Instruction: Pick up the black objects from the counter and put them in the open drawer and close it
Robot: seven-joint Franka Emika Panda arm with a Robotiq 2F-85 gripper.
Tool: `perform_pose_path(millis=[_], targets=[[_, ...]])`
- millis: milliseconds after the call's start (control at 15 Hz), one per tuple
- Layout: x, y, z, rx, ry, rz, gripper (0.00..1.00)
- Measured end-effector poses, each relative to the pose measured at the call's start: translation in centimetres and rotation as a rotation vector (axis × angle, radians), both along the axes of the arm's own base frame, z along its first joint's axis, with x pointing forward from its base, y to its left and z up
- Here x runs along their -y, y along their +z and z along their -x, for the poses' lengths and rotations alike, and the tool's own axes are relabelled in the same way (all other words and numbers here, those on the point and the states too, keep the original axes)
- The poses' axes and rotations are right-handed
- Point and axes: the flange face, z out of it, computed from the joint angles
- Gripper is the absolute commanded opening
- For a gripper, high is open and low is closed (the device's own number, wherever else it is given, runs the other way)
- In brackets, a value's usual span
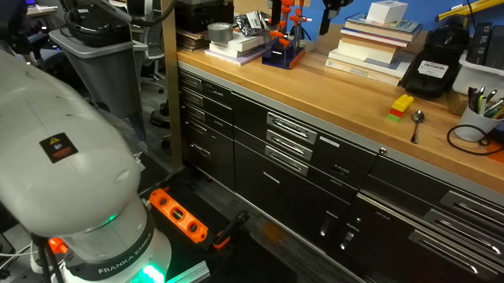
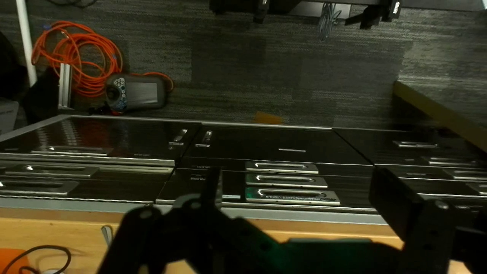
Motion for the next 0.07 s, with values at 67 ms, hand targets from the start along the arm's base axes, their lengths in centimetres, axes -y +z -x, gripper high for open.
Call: perform_pose_path(millis=[67], targets=[[0.00,-0.01,0.08,0.000,0.002,0.000,1.00]])
